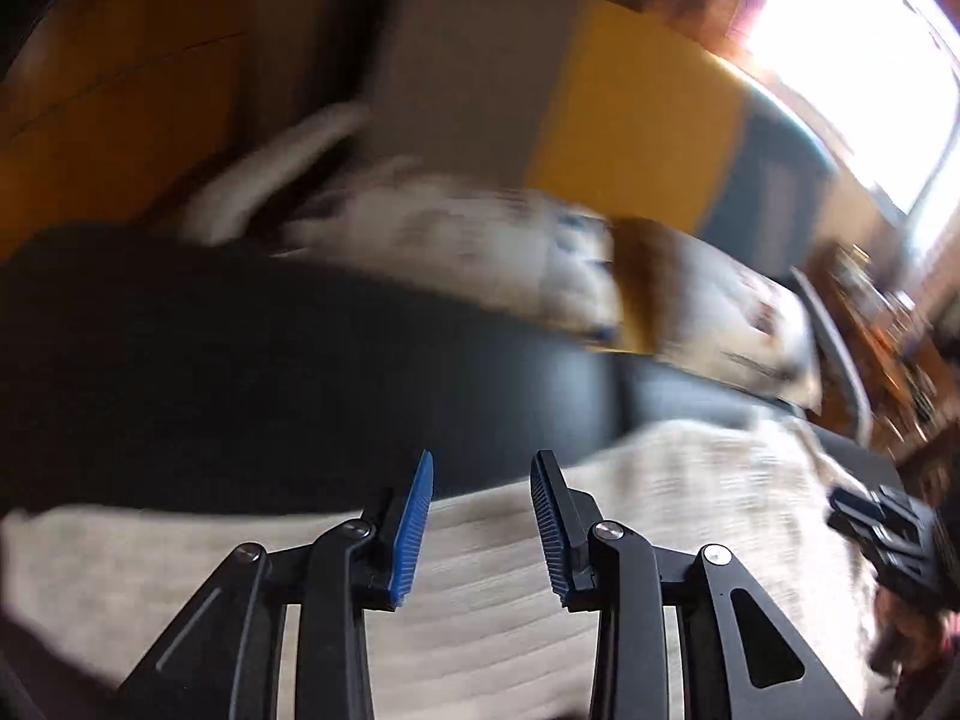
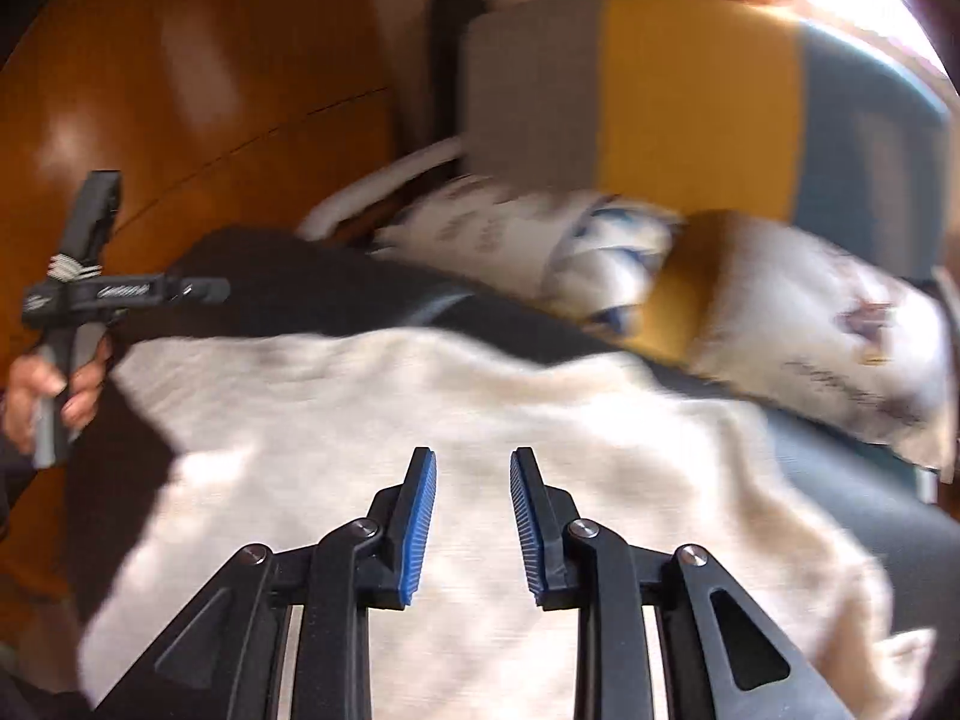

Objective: Fold clothes

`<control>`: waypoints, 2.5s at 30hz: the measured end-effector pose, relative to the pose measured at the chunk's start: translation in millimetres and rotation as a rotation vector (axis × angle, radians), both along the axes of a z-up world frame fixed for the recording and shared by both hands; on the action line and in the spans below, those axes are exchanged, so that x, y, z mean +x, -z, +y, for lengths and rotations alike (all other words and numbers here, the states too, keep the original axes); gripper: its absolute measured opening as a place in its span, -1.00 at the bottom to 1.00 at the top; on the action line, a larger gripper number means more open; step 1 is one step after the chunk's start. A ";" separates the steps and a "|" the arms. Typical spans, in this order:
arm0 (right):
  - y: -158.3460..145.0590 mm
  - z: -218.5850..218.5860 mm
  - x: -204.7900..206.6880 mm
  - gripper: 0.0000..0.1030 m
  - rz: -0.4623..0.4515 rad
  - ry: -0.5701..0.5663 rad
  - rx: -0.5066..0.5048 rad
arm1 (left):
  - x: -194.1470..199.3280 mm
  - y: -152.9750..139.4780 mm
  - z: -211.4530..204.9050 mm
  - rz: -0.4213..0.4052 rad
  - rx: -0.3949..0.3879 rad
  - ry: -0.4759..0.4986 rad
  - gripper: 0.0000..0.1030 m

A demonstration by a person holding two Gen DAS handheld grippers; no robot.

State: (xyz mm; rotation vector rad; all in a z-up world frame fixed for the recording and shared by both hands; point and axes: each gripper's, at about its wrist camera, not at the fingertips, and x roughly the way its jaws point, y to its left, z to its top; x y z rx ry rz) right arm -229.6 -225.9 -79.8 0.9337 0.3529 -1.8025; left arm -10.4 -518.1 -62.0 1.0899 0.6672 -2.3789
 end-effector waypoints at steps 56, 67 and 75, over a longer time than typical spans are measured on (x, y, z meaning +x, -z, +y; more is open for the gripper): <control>51.6 -113.2 75.1 -0.43 -0.004 0.047 0.211 | 342.9 83.5 -107.5 0.167 0.486 -0.641 -0.55; 53.7 -119.5 72.5 -0.42 0.010 0.049 0.231 | 408.4 88.6 -96.7 0.320 0.658 -0.781 -0.42; 54.5 -116.9 75.4 -0.42 0.027 0.057 0.212 | 367.8 98.1 -101.5 0.257 0.699 -0.700 -0.20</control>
